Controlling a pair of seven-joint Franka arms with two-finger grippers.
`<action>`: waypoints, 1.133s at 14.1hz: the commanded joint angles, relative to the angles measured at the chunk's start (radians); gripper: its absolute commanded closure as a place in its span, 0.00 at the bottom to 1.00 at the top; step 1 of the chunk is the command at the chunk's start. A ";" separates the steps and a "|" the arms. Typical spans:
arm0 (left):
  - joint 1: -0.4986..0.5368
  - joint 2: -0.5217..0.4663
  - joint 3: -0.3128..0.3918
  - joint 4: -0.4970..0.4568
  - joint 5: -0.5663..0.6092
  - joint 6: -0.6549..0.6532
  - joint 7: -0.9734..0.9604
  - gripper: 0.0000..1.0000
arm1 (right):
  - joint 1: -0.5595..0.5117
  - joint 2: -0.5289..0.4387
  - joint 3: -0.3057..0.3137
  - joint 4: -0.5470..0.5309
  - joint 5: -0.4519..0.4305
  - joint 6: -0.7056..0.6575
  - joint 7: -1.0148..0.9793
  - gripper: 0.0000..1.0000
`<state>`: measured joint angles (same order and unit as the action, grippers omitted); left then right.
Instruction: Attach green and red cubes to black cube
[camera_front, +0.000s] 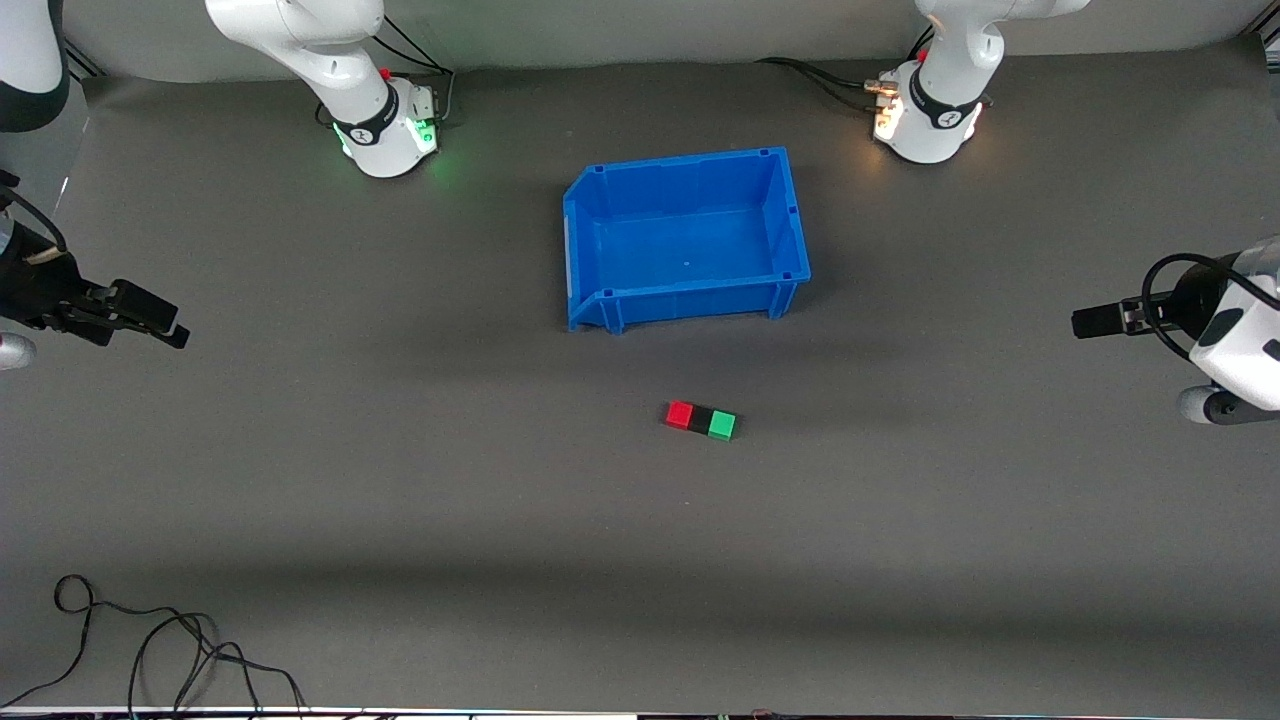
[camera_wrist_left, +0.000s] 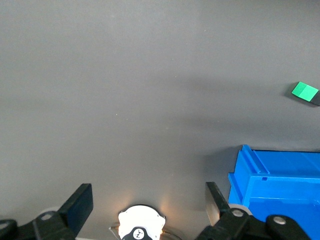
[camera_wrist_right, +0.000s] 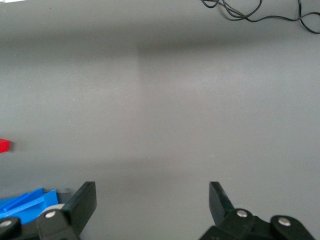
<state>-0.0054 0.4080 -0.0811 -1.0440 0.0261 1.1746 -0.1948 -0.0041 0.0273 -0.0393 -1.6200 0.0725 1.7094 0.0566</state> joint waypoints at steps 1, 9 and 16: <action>-0.004 -0.063 0.001 -0.107 0.018 0.081 0.053 0.00 | 0.016 -0.017 -0.018 0.002 0.020 -0.013 -0.015 0.00; 0.007 -0.248 0.003 -0.421 0.015 0.353 0.129 0.00 | 0.021 -0.018 -0.017 0.002 -0.016 -0.011 -0.015 0.00; 0.010 -0.294 0.003 -0.498 0.015 0.390 0.129 0.00 | 0.022 -0.018 -0.011 0.003 -0.051 -0.013 -0.067 0.00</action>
<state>0.0025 0.1563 -0.0791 -1.4914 0.0278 1.5441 -0.0853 0.0062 0.0247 -0.0418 -1.6168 0.0363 1.7077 0.0292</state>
